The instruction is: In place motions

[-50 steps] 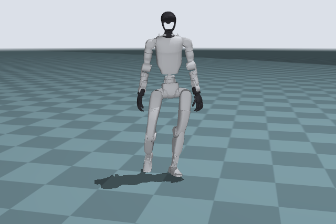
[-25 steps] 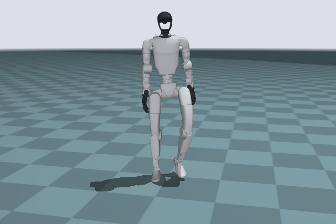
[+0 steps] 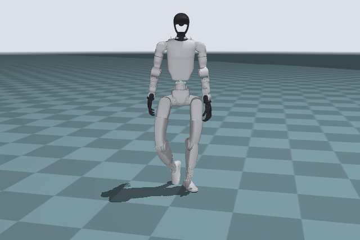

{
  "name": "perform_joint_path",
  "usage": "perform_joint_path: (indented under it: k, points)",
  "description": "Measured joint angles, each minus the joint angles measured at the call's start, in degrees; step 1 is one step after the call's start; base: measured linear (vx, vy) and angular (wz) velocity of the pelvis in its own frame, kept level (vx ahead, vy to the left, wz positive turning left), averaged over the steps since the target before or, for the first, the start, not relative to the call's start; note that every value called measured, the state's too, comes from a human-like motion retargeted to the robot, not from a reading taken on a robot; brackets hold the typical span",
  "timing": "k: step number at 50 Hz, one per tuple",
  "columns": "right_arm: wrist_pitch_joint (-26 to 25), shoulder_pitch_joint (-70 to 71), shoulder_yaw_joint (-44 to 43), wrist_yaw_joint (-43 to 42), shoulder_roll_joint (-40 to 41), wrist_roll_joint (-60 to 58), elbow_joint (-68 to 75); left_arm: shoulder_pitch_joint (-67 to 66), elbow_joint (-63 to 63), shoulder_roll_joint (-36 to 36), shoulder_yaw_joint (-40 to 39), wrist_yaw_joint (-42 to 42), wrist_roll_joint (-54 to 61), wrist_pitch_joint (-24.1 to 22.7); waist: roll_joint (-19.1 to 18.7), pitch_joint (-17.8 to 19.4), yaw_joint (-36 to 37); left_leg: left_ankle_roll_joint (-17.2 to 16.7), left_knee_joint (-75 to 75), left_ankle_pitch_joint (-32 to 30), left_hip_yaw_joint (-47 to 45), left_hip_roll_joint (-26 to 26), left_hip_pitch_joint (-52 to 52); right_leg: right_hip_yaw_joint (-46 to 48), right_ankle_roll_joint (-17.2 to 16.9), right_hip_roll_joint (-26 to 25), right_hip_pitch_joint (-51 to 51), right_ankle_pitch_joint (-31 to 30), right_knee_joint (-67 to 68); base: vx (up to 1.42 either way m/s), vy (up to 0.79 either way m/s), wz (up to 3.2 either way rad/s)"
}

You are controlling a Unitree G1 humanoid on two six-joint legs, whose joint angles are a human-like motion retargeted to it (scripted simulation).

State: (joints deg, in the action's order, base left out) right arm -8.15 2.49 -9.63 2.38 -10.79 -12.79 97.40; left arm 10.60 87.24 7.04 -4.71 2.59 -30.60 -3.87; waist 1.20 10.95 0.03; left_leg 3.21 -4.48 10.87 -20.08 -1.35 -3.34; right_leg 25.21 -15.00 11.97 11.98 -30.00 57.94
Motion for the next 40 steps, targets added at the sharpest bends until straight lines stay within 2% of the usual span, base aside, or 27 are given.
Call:
perform_joint_path:
  k: [2, 3, 5, 7, 10, 13, 15, 16, 17, 18, 20, 22, 23, 25, 27, 29, 31, 34, 37, 40]
  points:
    - [-5.3, -4.0, -3.1, 0.7, -2.4, 6.2, 0.0, 4.8, -4.6, 0.6, 3.3, -6.8, 1.1, -2.7, -0.6, 1.5, -2.5, 0.9, 1.1, 0.0, 2.5, -1.2, -0.7, -1.1, 0.0, 3.1, 4.5, 0.0, 10.5, 0.02, 0.32, 0.68]
    - [-7.6, -5.9, -4.6, 1.7, -3.3, 8.9, 0.0, 6.7, -7.0, 1.2, 3.9, -10.7, 0.7, -3.7, -1.0, 1.8, -3.1, 1.8, 1.4, -0.1, 3.2, -1.8, -0.5, -0.2, 0.0, 5.7, 6.1, 0.0, 13.9, 0.02, 0.43, 0.55]
    - [-11.9, -9.9, -6.8, 4.4, -4.4, 12.9, 0.0, 8.9, -11.2, 1.7, 4.2, -15.6, -1.3, -4.9, -1.6, 1.9, -4.1, 2.5, 2.1, -0.3, 4.4, -1.9, -0.6, 0.5, 0.0, 7.3, 8.6, 0.0, 17.7, 0.07, 0.26, 0.35]
    - [-14.4, -13.3, -8.9, 4.1, -4.8, 14.7, 0.0, 8.9, -14.8, 0.8, 5.7, -14.3, -1.8, -5.7, -2.3, 1.2, -3.9, 2.4, 2.1, -0.3, 5.1, -1.0, -0.6, 0.2, 0.0, 6.0, 9.8, 0.0, 18.4, 0.16, -0.02, 0.04]
    - [-13.3, -16.4, -10.0, 1.3, -4.9, 16.0, 0.0, 7.3, -18.4, 0.2, 8.0, -10.6, -0.7, -10.4, -2.3, 0.0, -2.6, 2.3, 2.1, 0.0, 4.5, -1.1, -1.0, -1.3, 0.0, 4.1, 9.1, 0.0, 15.1, 0.15, -0.11, -0.22]
    - [-12.8, -16.1, -8.3, -0.1, -4.0, 15.5, 0.0, 4.2, -17.4, 1.0, 10.2, -9.1, -0.7, -13.7, -1.1, -0.8, -1.9, 2.3, 1.5, 1.0, 2.9, -1.8, -1.9, -5.4, 0.0, 0.2, 4.3, 0.0, 4.9, 0.07, -0.14, -0.18]
    - [-13.1, -14.2, -6.4, -0.2, -2.8, 13.6, 0.0, 0.7, -14.8, 1.2, 10.8, -7.3, -2.4, -12.2, -0.6, -1.9, -1.3, 2.7, -0.4, 2.3, 2.2, -1.6, -1.3, -9.0, 0.0, -4.3, -0.6, 0.0, -7.2, 0.07, -0.12, -0.23]
    - [-13.1, -12.6, -4.9, -0.4, -2.1, 12.4, 0.0, -1.5, -12.9, 1.1, 10.9, -5.8, -3.2, -10.4, -0.7, -2.7, -0.7, 3.0, -2.3, 2.9, 2.3, -1.0, 0.1, -10.4, 0.0, -7.3, -4.4, 0.0, -17.6, 0.06, -0.08, -0.27]
    - [-13.0, -10.9, -3.0, -0.8, -1.3, 11.3, 0.0, -3.8, -10.9, 1.0, 10.8, -3.7, -3.9, -8.6, -0.9, -3.3, -0.4, 3.3, -4.9, 3.7, 2.4, -0.5, 1.4, -11.5, 0.0, -10.2, -9.0, 1.7, -28.5, 0.06, -0.05, -0.14]
    - [-12.8, -8.9, -0.5, -1.8, -0.6, 10.2, 0.0, -6.4, -8.3, 0.6, 10.1, -0.5, -4.3, -7.1, -1.3, -3.4, -0.8, 3.8, -8.8, 4.6, 2.8, -0.1, 2.6, -12.0, 0.0, -12.6, -15.0, 6.8, -40.6, 0.17, 0.07, 0.14]
    - [-11.6, -5.5, 4.6, -4.4, 1.0, 9.4, 0.0, -12.2, -3.2, 0.2, 9.3, 5.3, -3.7, -5.9, 0.5, -4.3, -0.5, 6.0, -14.7, 2.2, -1.5, -2.8, 1.9, -8.5, 0.0, -7.4, -21.0, 19.5, -50.0, 0.28, 0.27, 0.40]
    - [-9.2, 2.3, 8.0, -5.6, 4.1, 8.0, -0.3, -14.0, 2.8, 0.3, 4.7, 14.3, -4.3, -3.9, 3.7, -4.0, 0.6, 7.2, -33.9, -8.3, -4.5, 1.5, 11.8, -10.2, 0.8, -2.5, -20.8, 24.5, -52.4, -0.15, -0.04, 0.27]
    - [-6.8, 6.5, 8.3, -6.6, 5.8, 6.8, -1.2, -14.0, 6.6, 0.6, 2.0, 20.1, -3.9, -3.0, 3.7, -3.7, 1.8, 8.7, -45.0, -12.6, -1.8, 3.8, 20.7, -11.7, 1.3, -3.1, -19.4, 25.8, -53.4, -0.38, -0.31, 0.01]
    - [-3.5, 13.0, 10.5, -6.0, 7.8, 3.2, -8.3, -15.5, 10.2, 0.9, -2.0, 28.1, 0.2, -1.3, 3.2, -3.2, 4.9, 11.8, -63.3, -10.8, 6.3, -0.9, 36.8, -13.2, 2.4, -3.7, -16.8, 27.2, -54.0, -0.34, -0.32, -0.40]
    - [-1.2, 18.4, 12.3, -2.2, 7.8, -2.8, -16.9, -18.4, 10.2, 2.0, -3.0, 25.8, 5.1, 0.7, 2.7, -1.1, 8.0, 11.8, -77.8, -4.7, 5.8, 6.2, 45.8, -13.9, 6.1, -6.6, -16.2, 27.9, -54.4, -0.16, -0.33, -0.85]
    - [1.0, 22.4, 12.4, -0.9, 7.4, -9.5, -24.7, -20.5, 10.2, 1.8, -5.0, 20.0, 6.5, 4.3, 2.9, 1.7, 12.8, 11.8, -86.6, -2.7, 3.7, 11.7, 51.4, -16.9, 8.8, -7.2, -16.6, 29.0, -54.3, -0.11, -0.29, -1.39]
    - [3.1, 25.4, 13.0, -2.2, 7.0, -13.9, -30.3, -23.0, 10.2, 1.1, -8.5, 14.1, 5.2, 5.6, 3.2, 3.3, 15.6, 11.8, -91.0, -1.6, 2.3, 12.5, 55.3, -18.6, 10.1, -6.4, -16.8, 29.9, -54.5, -0.03, -0.03, -1.04]
    - [8.5, 28.2, 14.7, -6.8, 7.7, -16.0, -34.7, -26.0, 10.2, 1.0, -10.1, 7.9, 5.3, 4.9, 3.8, 1.8, 16.1, 11.8, -91.3, -0.9, -0.5, 13.2, 57.6, -19.8, 10.8, -6.0, -15.7, 30.9, -55.1, 0.08, 0.08, -0.32]
    - [14.9, 27.8, 15.5, -11.8, 8.8, -15.6, -35.9, -26.6, 10.2, 0.8, -10.0, 10.3, 6.4, 6.4, 3.9, -0.1, 14.2, 11.8, -86.7, -0.8, -2.5, 13.6, 53.7, -19.5, 9.9, -6.1, -15.5, 31.3, -55.5, 0.05, 0.09, 0.29]
    - [16.6, 23.2, 15.2, -14.6, 10.6, -12.5, -35.2, -24.7, 10.2, 1.1, -7.9, 13.3, 6.1, 6.0, 4.0, -2.5, 10.3, 11.8, -76.5, -1.8, -2.9, 10.5, 45.1, -17.2, 7.7, -6.1, -16.0, 30.6, -55.8, 0.08, 0.11, 0.90]
